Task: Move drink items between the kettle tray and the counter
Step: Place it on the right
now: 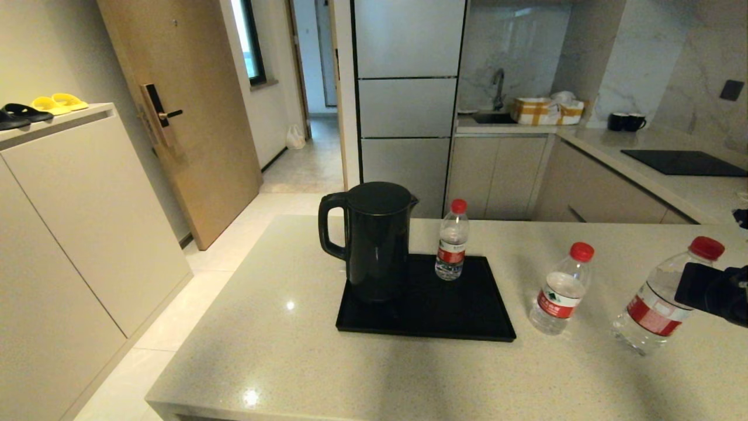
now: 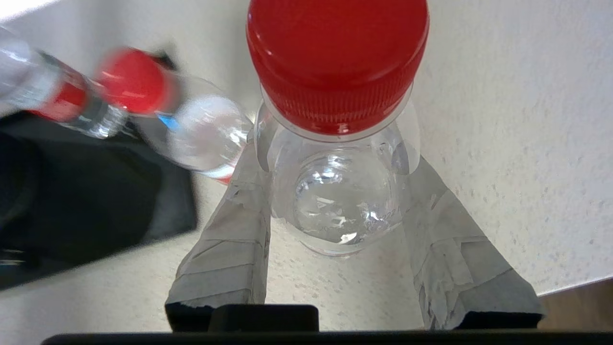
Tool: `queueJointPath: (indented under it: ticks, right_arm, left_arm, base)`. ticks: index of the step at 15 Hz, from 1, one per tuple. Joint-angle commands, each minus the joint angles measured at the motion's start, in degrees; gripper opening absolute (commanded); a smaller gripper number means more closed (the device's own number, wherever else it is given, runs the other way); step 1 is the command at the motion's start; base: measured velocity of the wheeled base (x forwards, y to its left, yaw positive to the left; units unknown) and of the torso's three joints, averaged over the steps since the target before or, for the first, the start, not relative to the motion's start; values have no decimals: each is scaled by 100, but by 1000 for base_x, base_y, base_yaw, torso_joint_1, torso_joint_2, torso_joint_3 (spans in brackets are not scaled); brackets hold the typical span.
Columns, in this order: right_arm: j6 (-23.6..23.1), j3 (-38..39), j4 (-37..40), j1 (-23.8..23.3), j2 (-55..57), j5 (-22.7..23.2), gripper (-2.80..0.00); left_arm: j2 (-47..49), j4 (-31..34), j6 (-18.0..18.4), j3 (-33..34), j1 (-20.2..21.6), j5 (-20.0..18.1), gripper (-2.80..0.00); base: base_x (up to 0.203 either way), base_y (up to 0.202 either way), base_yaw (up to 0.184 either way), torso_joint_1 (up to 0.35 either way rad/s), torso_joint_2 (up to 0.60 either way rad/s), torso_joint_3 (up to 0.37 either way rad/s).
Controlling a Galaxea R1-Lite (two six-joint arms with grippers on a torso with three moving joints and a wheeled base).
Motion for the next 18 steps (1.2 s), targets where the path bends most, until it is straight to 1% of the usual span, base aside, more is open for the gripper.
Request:
queueJointPath:
  ticks: [1,2,4,6,7,8,10,11,18]
  right_arm:
    - [-5,82,-309,-236,446,111,-280]
    - [-19,151,-490,-277,567,114,-280]
    - [-251,419,-1138,-424,974,110,-280]
    - [-389,745,-2140,-540,1443,102,-280]
    - [-410,885,-2469,-566,1608,99,-280]
    - [-428,1011,-2747,-574,1800,94,-280]
    - [-461,1102,-3019,-579,1996,72,-280]
    - [-458,1115,-3028,-579,2014,77,0]
    - [-419,1199,-3028,-579,2000,107,0]
  left_arm:
    - [-2,0,6,7,0,4,-280]
    - [-2,0,6,7,0,4,-280]
    - [-10,0,2,1,0,4,-280]
    - [-2,0,6,-1,0,4,-280]
    - [-2,0,-2,7,0,4,-280]
    - [-2,0,6,-1,0,4,-280]
    - [-2,0,6,7,0,4,-280]
    - [-2,0,2,3,0,4,-280]
    - [-11,0,4,-1,0,4,-280]
  base:
    - [0,0,0,0,0,0]
    - [0,0,0,0,0,0]
    - [0,0,0,0,0,0]
    - [0,0,0,0,0,0]
    - [0,0,0,0,0,0]
    - [0,0,0,0,0,0]
    - [0,0,0,0,0,0]
    - [0,0,0,0,0,0]
    - [0,0,0,0,0,0]
